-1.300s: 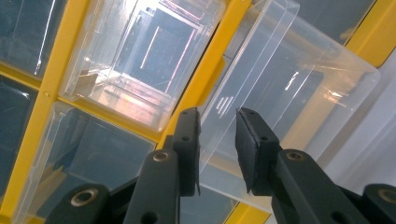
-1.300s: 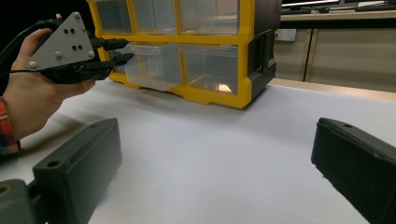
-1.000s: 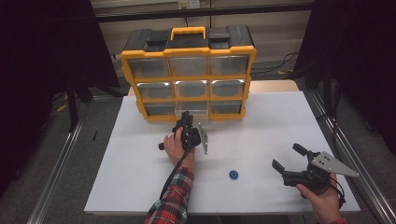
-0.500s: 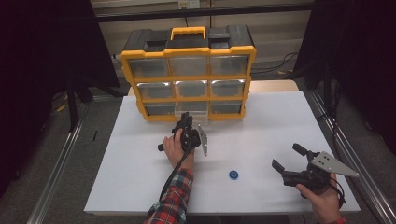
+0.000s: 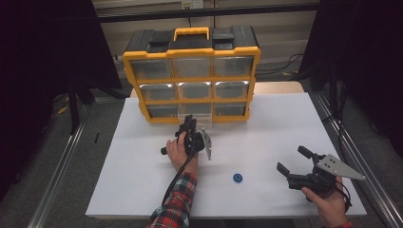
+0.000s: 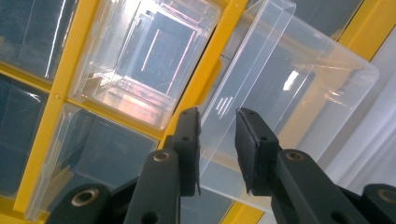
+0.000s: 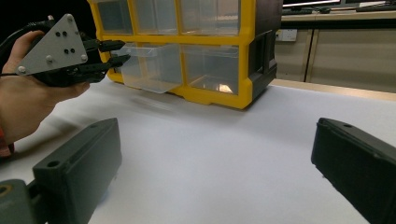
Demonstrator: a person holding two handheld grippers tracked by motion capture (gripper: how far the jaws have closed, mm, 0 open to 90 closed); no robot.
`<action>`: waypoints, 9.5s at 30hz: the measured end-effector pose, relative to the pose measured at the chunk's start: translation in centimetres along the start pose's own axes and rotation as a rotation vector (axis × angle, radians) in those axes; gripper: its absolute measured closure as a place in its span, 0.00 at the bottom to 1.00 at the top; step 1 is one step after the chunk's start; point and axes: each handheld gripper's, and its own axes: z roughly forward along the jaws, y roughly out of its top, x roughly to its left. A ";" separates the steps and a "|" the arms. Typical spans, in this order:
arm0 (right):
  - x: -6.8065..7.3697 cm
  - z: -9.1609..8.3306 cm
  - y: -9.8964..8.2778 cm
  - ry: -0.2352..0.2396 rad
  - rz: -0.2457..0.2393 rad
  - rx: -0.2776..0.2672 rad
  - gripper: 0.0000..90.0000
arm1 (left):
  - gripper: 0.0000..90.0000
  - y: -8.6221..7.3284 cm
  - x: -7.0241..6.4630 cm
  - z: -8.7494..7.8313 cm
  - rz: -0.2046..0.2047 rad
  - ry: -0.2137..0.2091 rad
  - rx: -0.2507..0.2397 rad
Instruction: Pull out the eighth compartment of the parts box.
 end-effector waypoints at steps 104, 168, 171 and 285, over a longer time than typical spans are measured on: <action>0.1 0.1 0.0 0.006 -0.005 0.000 0.01 | 0.78 0.4 -0.3 -2.5 -0.020 0.005 -0.013; 0.2 0.0 0.1 0.013 -0.017 0.003 0.01 | 0.69 0.2 -0.5 -2.8 -0.089 -0.009 0.001; 0.2 0.1 0.0 0.014 -0.017 0.003 0.01 | 0.65 0.2 -0.4 -2.8 -0.085 -0.007 0.008; 0.1 0.1 0.0 0.002 -0.010 0.005 0.02 | 0.03 2.0 -1.2 -5.0 -1.022 -0.889 -0.123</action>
